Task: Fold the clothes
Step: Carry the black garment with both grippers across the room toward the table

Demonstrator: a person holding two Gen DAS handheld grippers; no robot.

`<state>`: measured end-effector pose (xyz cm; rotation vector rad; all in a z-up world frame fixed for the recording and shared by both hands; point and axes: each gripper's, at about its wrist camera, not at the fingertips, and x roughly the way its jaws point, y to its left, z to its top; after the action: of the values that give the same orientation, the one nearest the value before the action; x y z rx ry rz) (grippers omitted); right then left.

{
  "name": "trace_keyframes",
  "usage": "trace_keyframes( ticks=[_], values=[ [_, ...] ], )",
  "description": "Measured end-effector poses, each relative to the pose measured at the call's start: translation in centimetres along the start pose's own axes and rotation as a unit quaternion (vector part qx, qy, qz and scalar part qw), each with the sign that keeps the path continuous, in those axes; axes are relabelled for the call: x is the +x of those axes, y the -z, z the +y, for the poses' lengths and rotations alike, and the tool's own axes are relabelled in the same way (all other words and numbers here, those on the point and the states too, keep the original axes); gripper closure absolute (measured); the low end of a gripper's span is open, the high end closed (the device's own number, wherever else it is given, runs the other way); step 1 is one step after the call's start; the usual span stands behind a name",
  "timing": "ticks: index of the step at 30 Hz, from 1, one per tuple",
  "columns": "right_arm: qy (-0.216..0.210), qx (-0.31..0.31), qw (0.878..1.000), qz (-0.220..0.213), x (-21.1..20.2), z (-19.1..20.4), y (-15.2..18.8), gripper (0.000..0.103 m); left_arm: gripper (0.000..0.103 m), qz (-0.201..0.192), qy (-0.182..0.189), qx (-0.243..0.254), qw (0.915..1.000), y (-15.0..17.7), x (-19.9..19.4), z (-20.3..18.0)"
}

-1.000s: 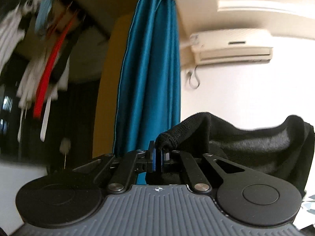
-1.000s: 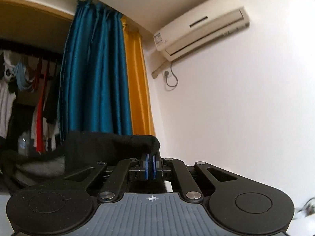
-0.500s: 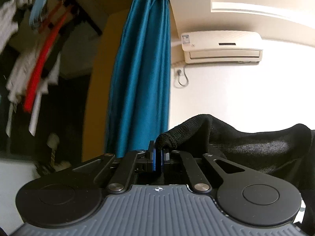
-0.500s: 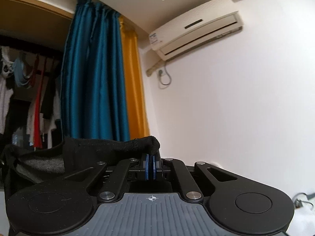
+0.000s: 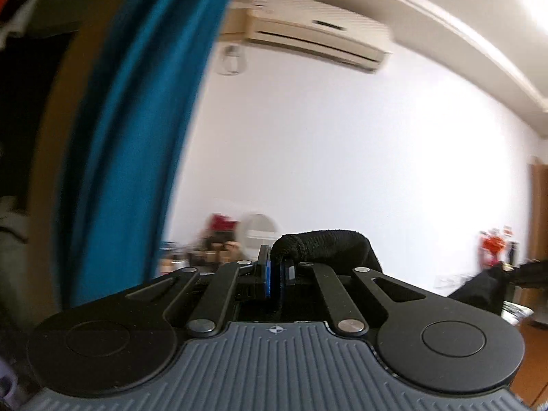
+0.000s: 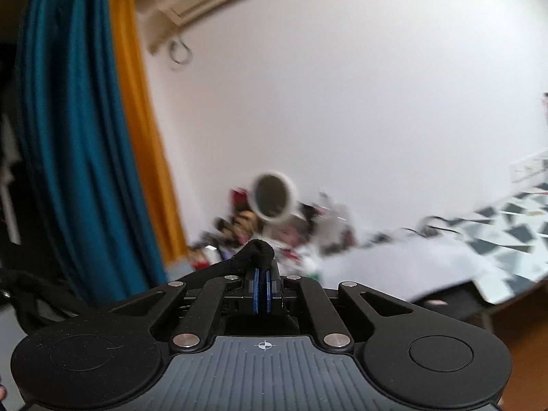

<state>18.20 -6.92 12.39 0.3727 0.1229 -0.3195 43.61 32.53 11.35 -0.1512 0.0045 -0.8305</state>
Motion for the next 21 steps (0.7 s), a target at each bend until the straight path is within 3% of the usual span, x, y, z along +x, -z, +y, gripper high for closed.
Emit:
trace_keyframes(
  ticks=[5,9,14,21],
  values=[
    [0.035,-0.011,0.999,-0.018,-4.3,-0.7,0.7,0.099,0.098,0.013,0.084,-0.072,0.9938,0.1,2.1,-2.2],
    [0.05,-0.001,0.997,-0.061,-9.9,-2.9,0.2,0.099,0.098,0.008,0.126,-0.067,0.9897,-0.6,3.0,-6.8],
    [0.079,0.023,0.989,-0.119,-19.6,-9.2,-0.4,0.099,0.098,-0.003,0.17,-0.045,0.9844,0.0,3.3,-16.3],
    [0.134,0.038,0.975,-0.172,-35.3,-20.2,-0.1,0.099,0.098,0.033,0.235,-0.045,0.9704,2.8,5.5,-34.0]
  ],
)
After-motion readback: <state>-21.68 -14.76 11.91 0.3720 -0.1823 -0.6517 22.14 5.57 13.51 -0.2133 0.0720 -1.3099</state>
